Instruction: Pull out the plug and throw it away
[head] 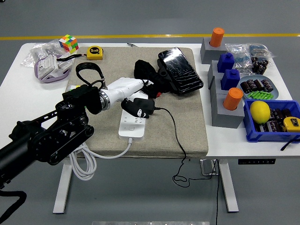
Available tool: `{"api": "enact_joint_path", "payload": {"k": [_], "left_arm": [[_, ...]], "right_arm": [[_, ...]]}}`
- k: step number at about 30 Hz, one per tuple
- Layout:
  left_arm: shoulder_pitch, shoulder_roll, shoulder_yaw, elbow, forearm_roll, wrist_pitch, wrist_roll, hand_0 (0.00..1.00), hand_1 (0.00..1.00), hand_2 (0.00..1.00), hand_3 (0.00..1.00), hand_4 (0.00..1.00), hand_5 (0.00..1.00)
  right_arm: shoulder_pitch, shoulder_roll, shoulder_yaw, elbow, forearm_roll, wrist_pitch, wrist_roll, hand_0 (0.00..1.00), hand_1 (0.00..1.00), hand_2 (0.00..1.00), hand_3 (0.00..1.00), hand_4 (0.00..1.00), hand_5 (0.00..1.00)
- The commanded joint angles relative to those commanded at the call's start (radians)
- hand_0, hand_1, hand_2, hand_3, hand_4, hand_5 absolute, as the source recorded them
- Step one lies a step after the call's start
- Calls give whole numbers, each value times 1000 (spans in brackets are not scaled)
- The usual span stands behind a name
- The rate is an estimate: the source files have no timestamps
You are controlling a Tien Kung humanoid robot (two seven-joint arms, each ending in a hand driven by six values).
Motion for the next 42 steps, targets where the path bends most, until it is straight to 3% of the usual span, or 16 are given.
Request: {"api": "enact_joint_path", "payload": {"k": [10, 18, 22, 23, 28, 29, 35, 40, 42], "left_arm": [[-70, -39, 78, 131, -30, 4, 5, 733, 780, 776, 856, 933, 237], [-89, -45, 107, 196, -52, 30, -11, 703, 760, 742, 817, 871, 169], [-86, -44, 106, 202, -62, 40, -15, 703, 760, 742, 817, 871, 169], [-85, -44, 105, 202, -61, 44, -18, 516, 628, 554, 600, 792, 64], [-83, -48, 108, 206, -62, 53, -24, 516, 628, 554, 600, 792, 64], [-84, -49, 110, 208, -64, 51, -22, 407, 492, 488, 525, 754, 2], [-85, -50, 121, 218, -66, 36, -13, 422, 490, 492, 528, 742, 2], [-88, -47, 112, 210, -60, 50, -32, 422, 490, 492, 528, 742, 2], [-92, -47, 111, 208, -57, 55, -44, 381, 438, 461, 533, 716, 2]], "right_arm": [[4, -2, -16, 0, 10, -3, 0, 578, 662, 676, 594, 998, 478], [2, -5, -27, 1, 16, -5, 2, 578, 662, 675, 593, 998, 476], [1, -4, -26, 1, 16, -5, 2, 578, 662, 675, 593, 998, 476], [1, -4, -26, 0, 16, -4, 2, 578, 663, 676, 593, 998, 476], [0, -4, -27, 0, 17, -4, 1, 578, 663, 676, 593, 998, 476], [-1, -4, -29, 0, 18, -4, 2, 578, 662, 676, 593, 998, 477], [-1, -6, -34, 3, 22, -5, 2, 578, 662, 677, 592, 998, 476], [-2, -7, -31, 1, 18, -4, 1, 578, 662, 677, 592, 998, 476], [-3, -6, -29, 0, 17, -4, 1, 578, 662, 676, 593, 998, 475]]}}
